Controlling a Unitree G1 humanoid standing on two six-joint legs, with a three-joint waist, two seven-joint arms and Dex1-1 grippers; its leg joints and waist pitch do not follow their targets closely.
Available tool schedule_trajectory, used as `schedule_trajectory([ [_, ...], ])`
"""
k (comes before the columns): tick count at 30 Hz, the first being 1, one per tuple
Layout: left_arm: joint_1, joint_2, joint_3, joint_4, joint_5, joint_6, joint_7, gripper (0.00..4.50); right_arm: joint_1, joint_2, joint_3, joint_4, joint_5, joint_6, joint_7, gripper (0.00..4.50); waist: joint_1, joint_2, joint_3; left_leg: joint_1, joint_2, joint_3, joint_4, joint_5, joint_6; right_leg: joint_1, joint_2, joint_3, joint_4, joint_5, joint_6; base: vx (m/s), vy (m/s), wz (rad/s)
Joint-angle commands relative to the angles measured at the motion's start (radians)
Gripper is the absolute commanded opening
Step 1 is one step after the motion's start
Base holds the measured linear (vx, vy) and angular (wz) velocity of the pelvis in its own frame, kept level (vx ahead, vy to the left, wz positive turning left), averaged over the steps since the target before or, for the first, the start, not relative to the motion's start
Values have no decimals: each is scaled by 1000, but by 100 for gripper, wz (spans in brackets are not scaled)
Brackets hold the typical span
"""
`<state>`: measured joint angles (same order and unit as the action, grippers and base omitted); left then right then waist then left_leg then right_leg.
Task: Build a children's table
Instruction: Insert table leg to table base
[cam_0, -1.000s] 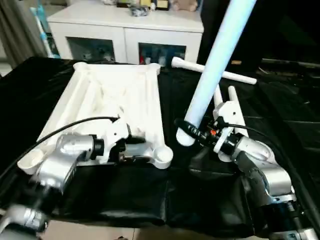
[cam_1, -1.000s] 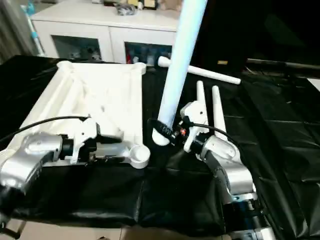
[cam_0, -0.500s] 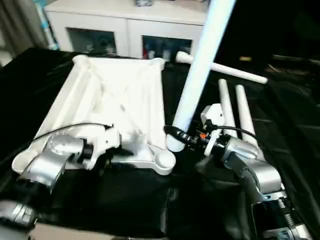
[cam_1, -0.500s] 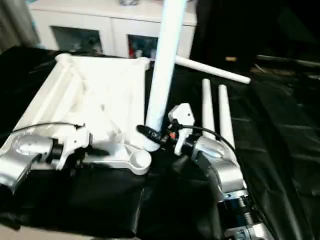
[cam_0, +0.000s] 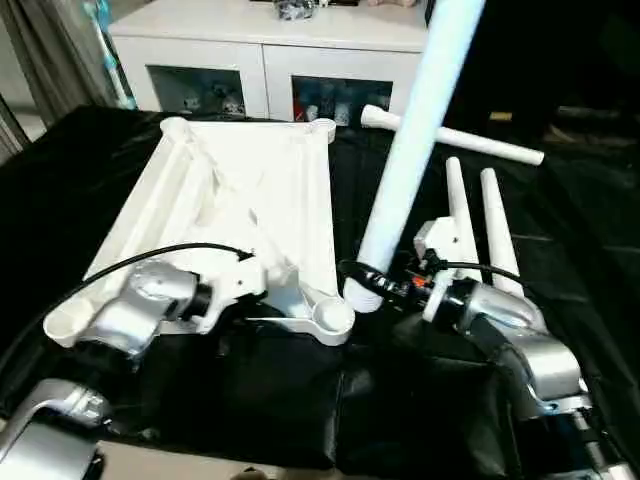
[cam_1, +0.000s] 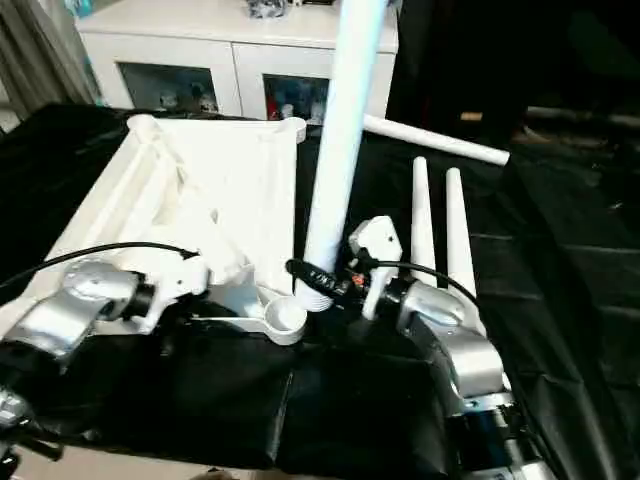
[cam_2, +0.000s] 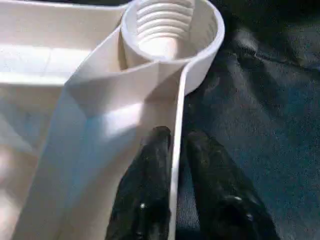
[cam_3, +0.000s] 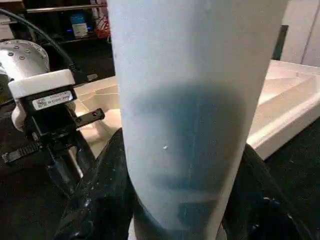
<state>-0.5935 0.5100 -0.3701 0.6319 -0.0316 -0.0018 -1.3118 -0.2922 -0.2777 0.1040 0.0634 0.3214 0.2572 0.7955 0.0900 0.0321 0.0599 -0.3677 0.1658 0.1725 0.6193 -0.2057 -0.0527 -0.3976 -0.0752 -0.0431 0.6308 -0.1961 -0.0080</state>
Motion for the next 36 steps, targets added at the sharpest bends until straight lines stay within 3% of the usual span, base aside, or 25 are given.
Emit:
schedule_trajectory([
  [1, -14, -5, -19, 32, 24, -13, -7, 60, 5, -1, -15, -45, 19, 10, -6, 187, 1, 10, -72, 10, 56, -22, -85, -180, -2, 51, -74, 47, -70, -100, -252, 0, 0, 0],
  [5, -13, -11, -17, 29, 21, -3, -28, 23, 5, -2, -18, -55, 23, 22, -6, 187, -4, 0, -69, 11, 58, -22, -90, -208, -3, 49, -74, 46, -73, -139, -250, 0, 0, 0],
  [6, -13, -11, -17, 29, 21, -3, -28, 23, 5, -2, -18, -55, 23, 22, -6, 187, -3, 4, -69, 12, 59, -23, -89, -209, -4, 49, -76, 47, -72, -146, -251, 0, 0, 0],
  [8, -6, 4, -20, 18, 29, -8, -40, 10, -7, -5, -17, -53, 32, 31, 4, 187, -4, -7, -70, 10, 60, -21, -89, -190, 5, 48, -76, 48, -73, -143, -249, 0, 0, 0],
  [9, -6, 4, -20, 18, 29, -8, -40, 10, -7, -5, -17, -53, 32, 31, 4, 187, -3, -4, -70, 9, 59, -22, -89, -184, 8, 48, -77, 48, -71, -138, -249, 0, 0, 0],
  [10, 0, 15, -19, 13, 34, -10, -48, 10, -17, -9, -15, -46, 34, 31, 12, 187, -4, -9, -70, 9, 60, -20, -88, -175, 12, 48, -77, 47, -72, -131, -249, 0, 0, 0],
  [12, 3, 22, -18, 8, 36, -12, -53, 0, -25, -10, -13, -38, 33, 30, 17, 186, -4, -8, -70, 6, 59, -20, -87, -159, 18, 49, -78, 47, -69, -123, -248, 0, 0, 0],
  [15, 7, 42, -14, -3, 44, -19, -54, 0, -46, -8, -10, -18, 35, 29, 30, 186, -6, -14, -69, 7, 60, -19, -87, -154, 23, 46, -77, 47, -70, -134, -244, 0, 0, 0],
  [16, 7, 43, -12, -4, 45, -21, -53, 0, -49, -8, -9, -16, 36, 29, 33, 186, -6, -9, -68, 9, 60, -19, -88, -161, 21, 45, -78, 47, -71, -143, -244, 0, 0, 0],
  [21, 16, 43, 11, -37, 38, 2, -20, 0, -60, -2, -3, -7, 45, 43, 31, 186, -5, -14, -67, 10, 62, -19, -90, -172, 12, 44, -79, 48, -69, -146, -247, 0, 0, 0],
  [22, 34, 38, 18, -75, 29, 35, -8, 0, -60, 2, -3, -13, 54, 67, 27, 186, -7, -28, -66, 9, 63, -17, -91, -170, 15, 46, -79, 48, -70, -148, -247, 0, 0, 0],
  [24, 59, 31, 18, -117, 23, 68, 4, 0, -57, 4, -3, -22, 66, 109, 18, 186, -4, -20, -66, 7, 64, -19, -90, -153, 20, 45, -82, 48, -69, -159, -245, 0, 0, 0],
  [25, 107, 5, 13, -184, 21, 143, 48, 0, -53, 5, 4, -32, 78, 164, 11, 186, -6, -28, -67, 9, 66, -17, -90, -145, 20, 46, -79, 47, -66, -146, -247, 0, 0, 0],
  [26, 122, -9, 13, -200, 26, 166, 75, 0, -50, 5, 10, -33, 80, 174, 13, 186, -6, -26, -63, 9, 67, -17, -92, -153, 21, 42, -78, 47, -69, -151, -248, 0, 0, 0],
  [27, 138, -41, 12, -217, 33, 203, 119, 0, -52, 8, 18, -21, 75, 171, 16, 186, -7, -38, -63, 10, 66, -15, -92, -158, 23, 42, -78, 47, -71, -161, -245, 0, 0, 0],
  [28, 143, -49, 11, -224, 32, 216, 129, 0, -54, 10, 20, -15, 72, 169, 14, 186, -3, -34, -63, 9, 63, -15, -90, -156, 25, 42, -79, 47, -72, -182, -238, 0, 0, 0],
  [29, 147, -66, 12, -234, 36, 243, 157, 0, -59, 14, 23, -5, 67, 161, 14, 186, -3, -42, -61, 8, 62, -14, -91, -162, 26, 41, -79, 49, -78, -214, -225, 0, 0, 0],
  [32, 152, -91, 10, -260, 32, 276, 182, 0, -80, 28, 27, 24, 53, 146, 5, 186, -3, -40, -60, 9, 63, -17, -94, -180, 16, 39, -80, 50, -82, -274, -201, 0, 0, 0],
  [36, 145, -100, 17, -269, 37, 286, 201, 0, -106, 28, 34, 60, 27, 138, 2, 186, -4, -39, -62, 7, 60, -17, -93, -173, 13, 38, -79, 50, -84, -278, -185, 0, 0, 0],
])
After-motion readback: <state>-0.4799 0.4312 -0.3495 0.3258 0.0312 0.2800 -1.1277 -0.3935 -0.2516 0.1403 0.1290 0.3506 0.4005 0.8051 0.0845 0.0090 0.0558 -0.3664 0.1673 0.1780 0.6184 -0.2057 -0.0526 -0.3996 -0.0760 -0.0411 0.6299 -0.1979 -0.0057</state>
